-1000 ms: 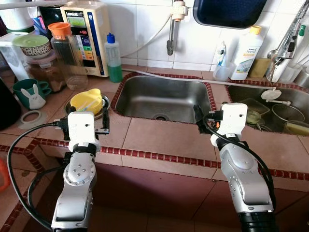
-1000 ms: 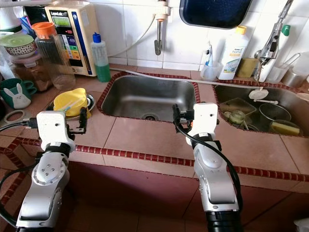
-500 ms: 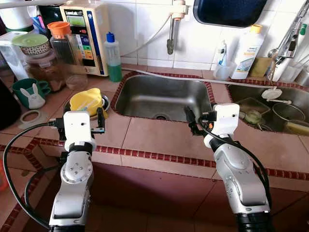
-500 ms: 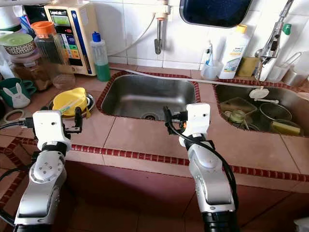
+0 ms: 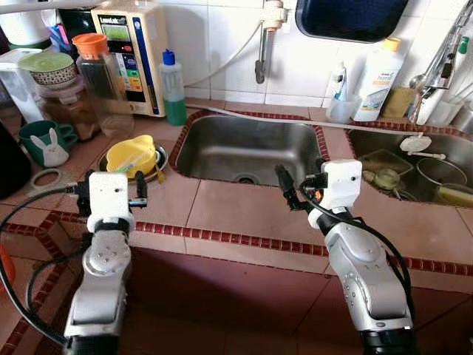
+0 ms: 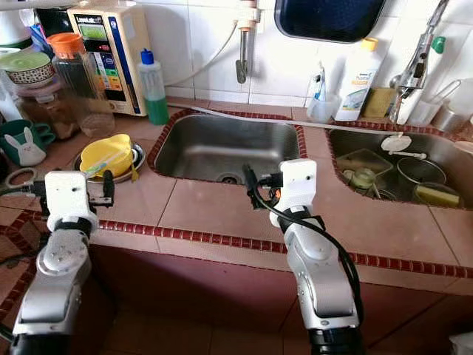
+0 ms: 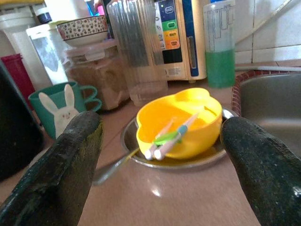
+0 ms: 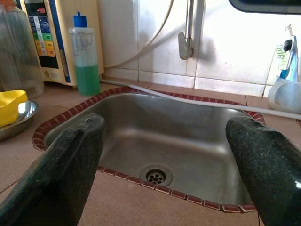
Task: Kitchen organization
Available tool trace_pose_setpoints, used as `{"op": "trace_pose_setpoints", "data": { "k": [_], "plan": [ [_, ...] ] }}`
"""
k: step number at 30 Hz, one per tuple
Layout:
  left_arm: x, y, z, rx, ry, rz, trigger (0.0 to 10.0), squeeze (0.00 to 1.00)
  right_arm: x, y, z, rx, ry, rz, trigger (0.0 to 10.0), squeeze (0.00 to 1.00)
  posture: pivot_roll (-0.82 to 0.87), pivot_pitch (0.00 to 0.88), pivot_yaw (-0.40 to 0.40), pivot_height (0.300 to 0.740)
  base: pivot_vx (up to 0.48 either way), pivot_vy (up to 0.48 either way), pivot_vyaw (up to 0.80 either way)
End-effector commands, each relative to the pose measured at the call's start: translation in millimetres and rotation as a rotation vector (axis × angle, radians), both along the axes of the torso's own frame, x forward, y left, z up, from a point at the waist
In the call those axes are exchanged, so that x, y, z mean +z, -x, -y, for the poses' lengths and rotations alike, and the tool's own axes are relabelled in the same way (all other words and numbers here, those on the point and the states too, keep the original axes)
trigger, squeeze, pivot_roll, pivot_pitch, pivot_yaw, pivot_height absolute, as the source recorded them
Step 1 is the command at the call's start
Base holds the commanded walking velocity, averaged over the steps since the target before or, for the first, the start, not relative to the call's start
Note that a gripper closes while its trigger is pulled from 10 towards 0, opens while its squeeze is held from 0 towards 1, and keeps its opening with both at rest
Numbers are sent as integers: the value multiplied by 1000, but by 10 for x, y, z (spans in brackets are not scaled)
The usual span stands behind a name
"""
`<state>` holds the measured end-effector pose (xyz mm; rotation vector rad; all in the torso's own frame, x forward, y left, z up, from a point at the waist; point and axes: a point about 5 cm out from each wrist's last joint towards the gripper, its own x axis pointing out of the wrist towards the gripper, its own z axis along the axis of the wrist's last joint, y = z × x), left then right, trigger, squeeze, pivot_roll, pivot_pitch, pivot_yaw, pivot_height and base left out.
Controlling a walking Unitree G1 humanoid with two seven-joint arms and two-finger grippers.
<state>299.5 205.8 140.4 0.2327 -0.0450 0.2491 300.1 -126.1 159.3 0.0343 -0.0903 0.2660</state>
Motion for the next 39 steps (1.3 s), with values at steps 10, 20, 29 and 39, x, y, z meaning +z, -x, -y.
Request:
{"op": "trace_pose_setpoints", "data": {
  "k": [10,20,29,39],
  "plan": [
    [18,-346,-160,10,-23,-40,10000,0,72,96,-42,44,-13,5,10000,0,7,4,0,740,0,0,0],
    [-26,-471,-215,-32,-58,-87,10000,0,61,331,-326,365,-106,-99,10000,0,-4,26,1,740,0,0,0],
    [-69,-539,-190,-87,-62,-118,10000,0,59,365,-346,417,-90,-130,10000,0,-4,22,0,740,0,0,0],
    [-95,-557,-194,-115,-54,-121,0,0,54,367,-338,417,-73,-132,10000,0,-8,15,2,740,0,0,0]
  ]
}}
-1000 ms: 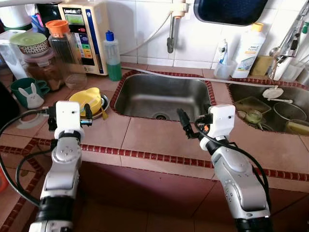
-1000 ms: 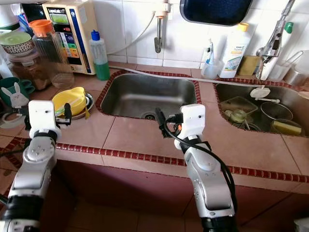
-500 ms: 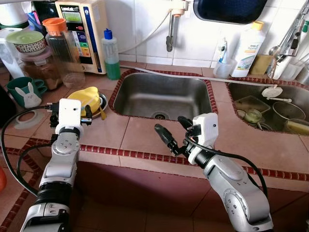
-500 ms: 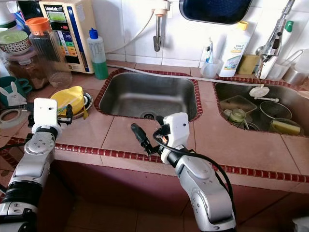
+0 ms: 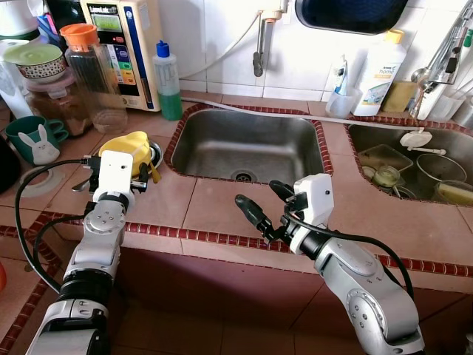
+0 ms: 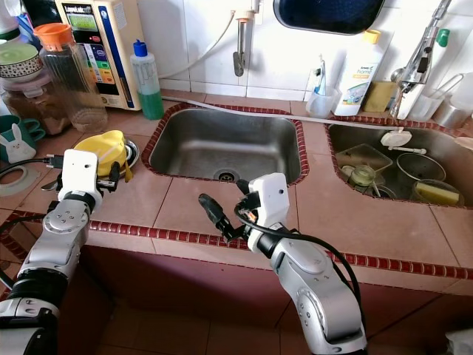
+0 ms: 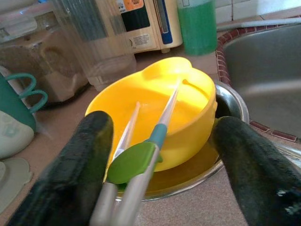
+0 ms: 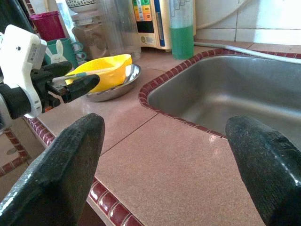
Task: Kitchen organization
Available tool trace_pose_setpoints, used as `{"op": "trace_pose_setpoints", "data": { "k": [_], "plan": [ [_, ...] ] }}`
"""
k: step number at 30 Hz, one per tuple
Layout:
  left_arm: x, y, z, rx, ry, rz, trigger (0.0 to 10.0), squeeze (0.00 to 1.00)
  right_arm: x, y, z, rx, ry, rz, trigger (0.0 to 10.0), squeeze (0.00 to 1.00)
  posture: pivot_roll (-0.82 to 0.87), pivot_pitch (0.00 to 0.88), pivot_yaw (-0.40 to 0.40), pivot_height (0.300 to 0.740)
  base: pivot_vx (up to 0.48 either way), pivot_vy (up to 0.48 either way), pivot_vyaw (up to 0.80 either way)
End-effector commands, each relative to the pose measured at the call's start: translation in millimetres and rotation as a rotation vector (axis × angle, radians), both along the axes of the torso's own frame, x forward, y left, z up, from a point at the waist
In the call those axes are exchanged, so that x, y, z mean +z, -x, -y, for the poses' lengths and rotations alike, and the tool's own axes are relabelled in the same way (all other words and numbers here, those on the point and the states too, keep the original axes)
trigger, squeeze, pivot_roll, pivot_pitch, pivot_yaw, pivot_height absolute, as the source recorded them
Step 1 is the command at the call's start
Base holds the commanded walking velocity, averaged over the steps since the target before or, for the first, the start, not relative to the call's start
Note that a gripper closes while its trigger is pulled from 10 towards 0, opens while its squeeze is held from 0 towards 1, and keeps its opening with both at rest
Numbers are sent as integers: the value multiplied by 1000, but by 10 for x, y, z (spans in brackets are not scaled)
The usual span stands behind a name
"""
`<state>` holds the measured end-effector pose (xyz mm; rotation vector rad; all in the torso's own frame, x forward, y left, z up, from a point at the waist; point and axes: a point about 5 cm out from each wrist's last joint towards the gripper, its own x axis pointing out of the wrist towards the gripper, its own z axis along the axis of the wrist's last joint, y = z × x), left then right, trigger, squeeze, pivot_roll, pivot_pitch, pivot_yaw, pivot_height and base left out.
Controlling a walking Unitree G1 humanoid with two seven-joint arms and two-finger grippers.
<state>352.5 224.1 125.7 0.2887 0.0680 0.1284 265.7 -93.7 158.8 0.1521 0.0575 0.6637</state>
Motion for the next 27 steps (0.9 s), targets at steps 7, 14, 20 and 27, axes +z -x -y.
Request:
{"op": "trace_pose_setpoints", "data": {
  "k": [7,14,20,27],
  "plan": [
    [46,-26,-52,-6,-9,15,0,0,56,29,-24,22,6,21,10000,0,-4,13,0,740,0,0,0],
    [69,-23,-67,4,-13,31,0,0,52,27,-22,23,7,19,10000,0,0,19,-5,740,0,0,0],
    [93,-19,-105,15,-18,44,0,0,51,14,-24,12,-12,9,10000,0,1,18,-3,740,0,0,0],
    [158,-24,-154,30,-26,66,0,0,48,7,-28,12,-10,10,10000,0,4,17,-2,740,0,0,0]
  ]
}}
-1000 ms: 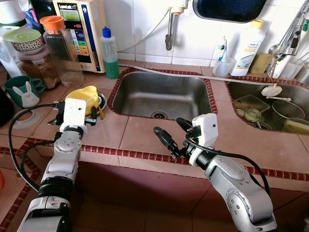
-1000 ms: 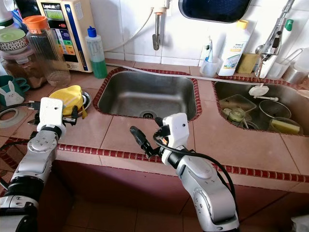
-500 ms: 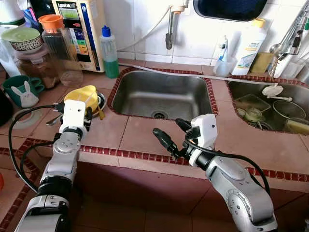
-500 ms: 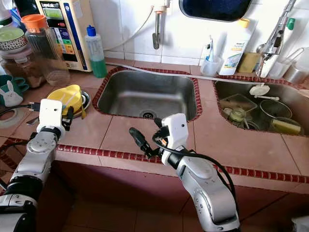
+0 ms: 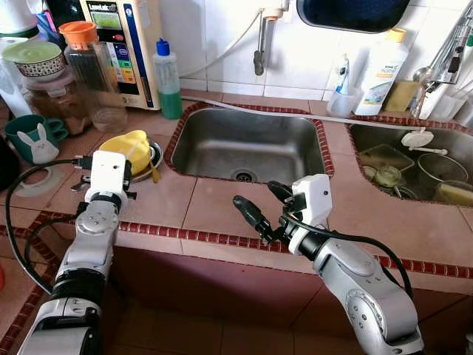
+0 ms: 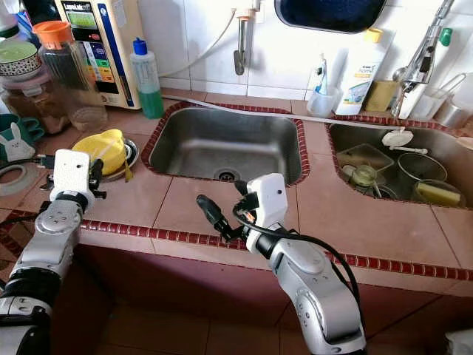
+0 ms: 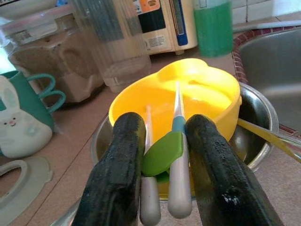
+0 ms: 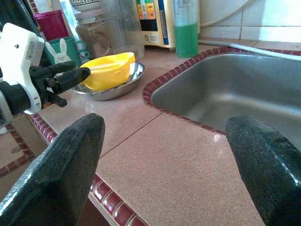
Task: Kitchen organization
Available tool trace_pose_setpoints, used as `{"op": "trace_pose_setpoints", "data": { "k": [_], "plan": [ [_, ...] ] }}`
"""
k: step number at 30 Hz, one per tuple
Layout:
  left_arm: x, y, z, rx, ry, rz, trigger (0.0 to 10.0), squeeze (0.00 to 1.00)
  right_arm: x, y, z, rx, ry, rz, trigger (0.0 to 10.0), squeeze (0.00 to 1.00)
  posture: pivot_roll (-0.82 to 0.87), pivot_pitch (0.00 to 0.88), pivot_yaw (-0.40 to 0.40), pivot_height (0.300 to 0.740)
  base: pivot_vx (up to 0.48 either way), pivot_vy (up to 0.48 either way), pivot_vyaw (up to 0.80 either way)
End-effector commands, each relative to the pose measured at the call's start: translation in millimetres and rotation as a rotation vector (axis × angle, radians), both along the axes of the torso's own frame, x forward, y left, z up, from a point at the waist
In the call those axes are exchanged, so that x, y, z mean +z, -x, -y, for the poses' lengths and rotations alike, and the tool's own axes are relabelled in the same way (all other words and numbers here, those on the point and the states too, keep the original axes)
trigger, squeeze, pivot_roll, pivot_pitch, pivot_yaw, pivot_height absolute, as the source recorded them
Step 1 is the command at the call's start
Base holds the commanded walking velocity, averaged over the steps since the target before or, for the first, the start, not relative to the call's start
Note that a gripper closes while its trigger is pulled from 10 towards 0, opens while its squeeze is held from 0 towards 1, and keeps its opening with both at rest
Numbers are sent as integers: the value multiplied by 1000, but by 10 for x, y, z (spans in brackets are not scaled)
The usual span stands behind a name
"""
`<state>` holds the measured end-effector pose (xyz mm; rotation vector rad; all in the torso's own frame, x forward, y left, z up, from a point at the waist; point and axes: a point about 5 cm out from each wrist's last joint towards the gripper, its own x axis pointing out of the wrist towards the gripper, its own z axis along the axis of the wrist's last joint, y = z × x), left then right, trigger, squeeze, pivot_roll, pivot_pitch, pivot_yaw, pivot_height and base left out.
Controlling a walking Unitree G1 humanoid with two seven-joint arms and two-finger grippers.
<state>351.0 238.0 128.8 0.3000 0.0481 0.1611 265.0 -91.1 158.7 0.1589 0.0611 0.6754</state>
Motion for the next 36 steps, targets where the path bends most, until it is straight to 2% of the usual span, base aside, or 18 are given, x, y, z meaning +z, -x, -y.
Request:
{"op": "trace_pose_setpoints", "data": {
  "k": [1,8,20,25,34,35,36],
  "plan": [
    [126,-38,-15,0,-12,42,0,0,50,-1,-2,0,-4,15,10000,0,4,17,-2,740,0,0,0],
    [146,-24,-46,13,-17,54,0,0,46,-7,-7,-3,-9,13,10000,0,7,17,0,740,0,0,0],
    [393,36,-71,37,-56,154,0,0,41,-18,-8,-5,-13,13,10000,0,16,14,1,740,0,0,0],
    [473,84,-40,25,-83,199,0,0,40,-23,-13,-4,-15,13,10000,0,17,12,2,740,0,0,0],
    [613,104,21,16,-70,258,0,0,44,-32,-21,-4,-16,16,10000,0,18,6,1,740,0,0,0],
    [631,105,27,16,-71,264,510,0,45,-34,-20,-4,-16,17,10000,0,18,5,1,740,0,0,0],
    [692,111,68,0,-58,299,1843,0,46,-39,-16,-6,-16,18,10000,0,19,5,0,740,0,0,0]
  ]
}}
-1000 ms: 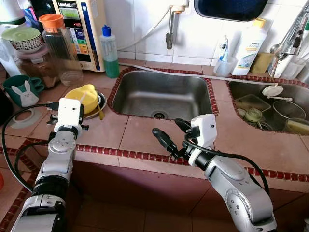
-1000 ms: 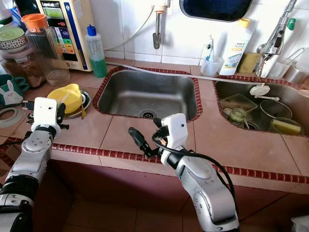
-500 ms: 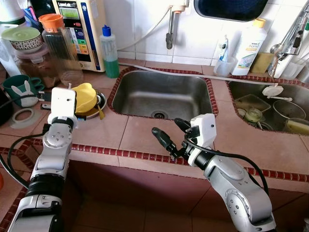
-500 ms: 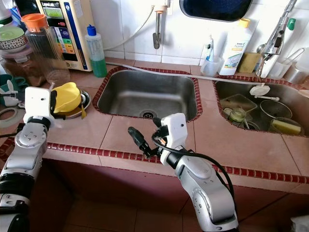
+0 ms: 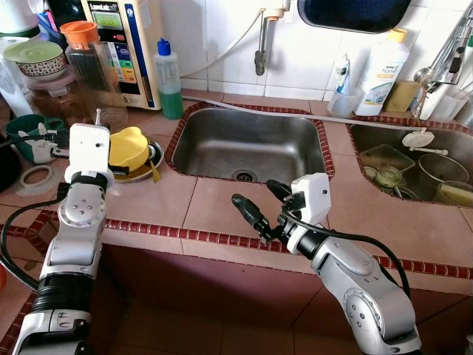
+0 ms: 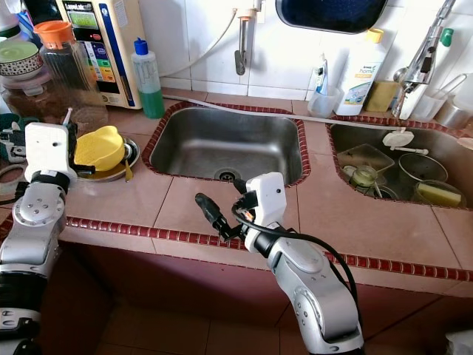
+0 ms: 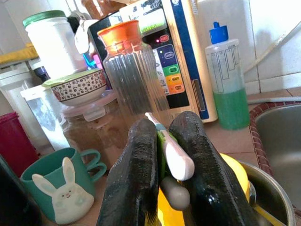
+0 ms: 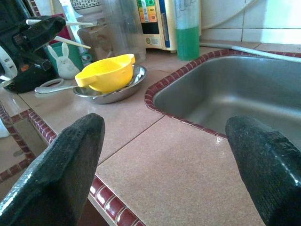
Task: Kitchen organization
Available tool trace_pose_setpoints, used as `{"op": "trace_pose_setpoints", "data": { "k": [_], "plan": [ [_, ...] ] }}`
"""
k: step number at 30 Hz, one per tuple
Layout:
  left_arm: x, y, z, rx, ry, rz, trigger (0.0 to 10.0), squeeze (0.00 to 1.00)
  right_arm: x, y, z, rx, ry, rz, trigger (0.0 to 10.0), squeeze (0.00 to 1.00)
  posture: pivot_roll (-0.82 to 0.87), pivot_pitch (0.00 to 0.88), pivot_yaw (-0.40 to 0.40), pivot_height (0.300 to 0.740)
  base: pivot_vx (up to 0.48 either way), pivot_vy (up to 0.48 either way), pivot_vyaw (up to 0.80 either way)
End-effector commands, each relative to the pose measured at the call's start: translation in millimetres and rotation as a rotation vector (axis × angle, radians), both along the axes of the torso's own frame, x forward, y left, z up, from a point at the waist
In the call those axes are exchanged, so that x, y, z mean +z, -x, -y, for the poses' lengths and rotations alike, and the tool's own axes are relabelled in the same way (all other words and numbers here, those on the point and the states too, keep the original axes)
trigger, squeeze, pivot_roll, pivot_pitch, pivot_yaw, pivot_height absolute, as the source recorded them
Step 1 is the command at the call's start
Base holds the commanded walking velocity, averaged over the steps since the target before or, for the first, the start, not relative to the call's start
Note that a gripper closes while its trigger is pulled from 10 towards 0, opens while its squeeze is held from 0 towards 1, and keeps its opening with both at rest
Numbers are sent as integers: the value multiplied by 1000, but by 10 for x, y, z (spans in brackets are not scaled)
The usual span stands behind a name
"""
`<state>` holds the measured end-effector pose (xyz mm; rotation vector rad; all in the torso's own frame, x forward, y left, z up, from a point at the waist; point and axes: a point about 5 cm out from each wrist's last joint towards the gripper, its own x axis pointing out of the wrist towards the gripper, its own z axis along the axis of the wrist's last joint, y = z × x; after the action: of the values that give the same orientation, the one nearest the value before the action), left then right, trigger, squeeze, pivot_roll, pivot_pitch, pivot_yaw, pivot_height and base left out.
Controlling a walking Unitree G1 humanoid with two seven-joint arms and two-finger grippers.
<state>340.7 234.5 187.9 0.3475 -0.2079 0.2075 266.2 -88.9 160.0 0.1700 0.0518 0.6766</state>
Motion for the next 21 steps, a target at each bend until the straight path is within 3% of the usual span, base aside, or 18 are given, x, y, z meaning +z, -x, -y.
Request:
{"op": "trace_pose_setpoints", "data": {
  "k": [1,2,3,4,8,14,15,17,21],
  "plan": [
    [126,10,60,-22,13,55,3059,0,33,-29,6,-6,-3,13,10000,0,19,4,-1,740,0,0,0],
    [167,13,109,-42,23,72,4941,0,34,-31,8,-7,-3,13,10000,0,21,4,-2,740,0,0,0],
    [167,13,109,-42,23,72,4941,0,34,-31,8,-7,-3,13,10000,0,21,4,-2,740,0,0,0],
    [203,14,185,-80,65,90,10000,0,36,-36,10,-9,-3,14,10000,0,21,4,-2,740,0,0,0],
    [337,10,598,-253,144,135,10000,0,85,-131,40,-45,-25,20,10000,0,24,0,-5,740,0,0,0],
    [438,12,895,-369,282,158,10000,0,139,-244,121,-101,-56,21,10000,0,24,0,-5,740,0,0,0],
    [465,18,997,-419,382,156,10000,0,168,-308,175,-137,-81,16,10000,0,23,2,-5,740,0,0,0],
    [475,29,1092,-466,476,146,10000,0,204,-381,234,-177,-113,11,10000,0,22,3,-4,740,0,0,0],
    [458,82,1286,-568,606,118,10000,0,296,-543,353,-263,-175,12,10000,0,23,3,-2,740,0,0,0]
  ]
}}
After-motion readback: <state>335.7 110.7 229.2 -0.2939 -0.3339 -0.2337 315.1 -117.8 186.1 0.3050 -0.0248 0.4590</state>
